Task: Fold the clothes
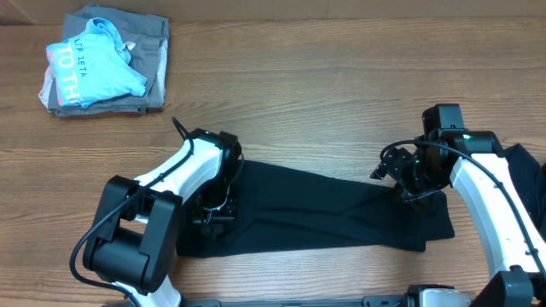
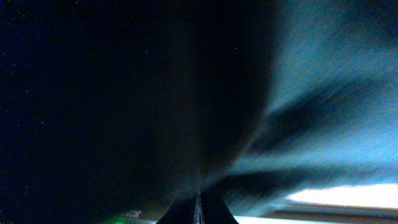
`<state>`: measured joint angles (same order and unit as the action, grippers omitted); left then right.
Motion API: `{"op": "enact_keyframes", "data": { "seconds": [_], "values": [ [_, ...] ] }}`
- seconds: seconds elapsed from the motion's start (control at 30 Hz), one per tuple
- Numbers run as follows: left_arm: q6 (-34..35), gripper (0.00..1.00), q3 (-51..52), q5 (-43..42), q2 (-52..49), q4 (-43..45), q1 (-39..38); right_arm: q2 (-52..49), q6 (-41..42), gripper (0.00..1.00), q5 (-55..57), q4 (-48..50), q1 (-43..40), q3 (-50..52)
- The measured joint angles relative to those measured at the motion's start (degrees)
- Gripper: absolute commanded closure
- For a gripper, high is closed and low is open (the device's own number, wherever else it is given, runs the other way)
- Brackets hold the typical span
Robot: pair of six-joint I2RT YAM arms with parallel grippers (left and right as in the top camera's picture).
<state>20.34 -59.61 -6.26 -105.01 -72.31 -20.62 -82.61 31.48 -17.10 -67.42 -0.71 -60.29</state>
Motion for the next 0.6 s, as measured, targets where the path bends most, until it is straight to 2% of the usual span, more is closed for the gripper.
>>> {"op": "enact_keyframes", "data": {
  "seconds": [0.17, 0.5, 0.57, 0.6],
  "values": [
    [0.0, 0.96, 0.79, -0.24, 0.0, -3.78, 0.0, 0.0, -0.02, 0.26, 0.0, -0.09, 0.0, 0.0],
    [0.02, 0.96, 0.94, -1.73, 1.81, -2.67, 0.0, 0.0, -0.02, 0.27, 0.0, 0.98, 0.0, 0.0],
    [0.04, 0.96, 0.98, -1.81, 5.53, -0.15, 0.0, 0.0, -0.02, 0.33, 0.0, 1.38, 0.0, 0.0],
    [0.04, 0.96, 0.98, -1.95, 8.57, 1.09, 0.0, 0.0, -0.04, 0.42, -0.02, 1.7, 0.0, 0.0]
  ]
}}
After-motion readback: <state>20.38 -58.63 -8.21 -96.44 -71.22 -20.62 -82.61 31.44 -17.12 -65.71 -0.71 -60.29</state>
